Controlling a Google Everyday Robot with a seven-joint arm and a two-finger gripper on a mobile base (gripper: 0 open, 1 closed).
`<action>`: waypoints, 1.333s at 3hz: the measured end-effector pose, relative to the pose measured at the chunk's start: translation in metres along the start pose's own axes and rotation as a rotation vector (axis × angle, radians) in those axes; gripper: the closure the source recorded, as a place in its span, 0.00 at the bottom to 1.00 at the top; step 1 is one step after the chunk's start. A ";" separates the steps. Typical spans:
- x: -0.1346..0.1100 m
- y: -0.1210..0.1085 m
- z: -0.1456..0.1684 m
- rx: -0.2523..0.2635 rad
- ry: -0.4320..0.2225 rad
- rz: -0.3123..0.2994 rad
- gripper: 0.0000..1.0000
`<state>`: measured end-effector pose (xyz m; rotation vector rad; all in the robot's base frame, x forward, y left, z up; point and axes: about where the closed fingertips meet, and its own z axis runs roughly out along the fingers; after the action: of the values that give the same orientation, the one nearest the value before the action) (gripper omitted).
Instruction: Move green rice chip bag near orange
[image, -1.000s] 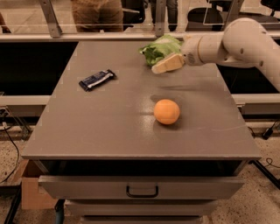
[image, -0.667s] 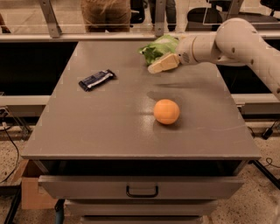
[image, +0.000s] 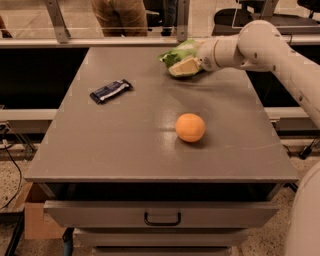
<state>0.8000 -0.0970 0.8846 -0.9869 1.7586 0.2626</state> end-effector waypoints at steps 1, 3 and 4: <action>-0.001 0.001 0.003 -0.010 -0.002 -0.013 0.51; -0.001 0.004 0.001 -0.018 0.016 -0.049 0.97; -0.001 -0.004 -0.025 0.010 0.013 -0.030 1.00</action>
Offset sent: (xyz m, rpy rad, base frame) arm -0.0032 0.0013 0.0013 -0.0489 -0.0110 0.0443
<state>0.7861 -0.1141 0.8977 -1.0089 1.7540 0.2291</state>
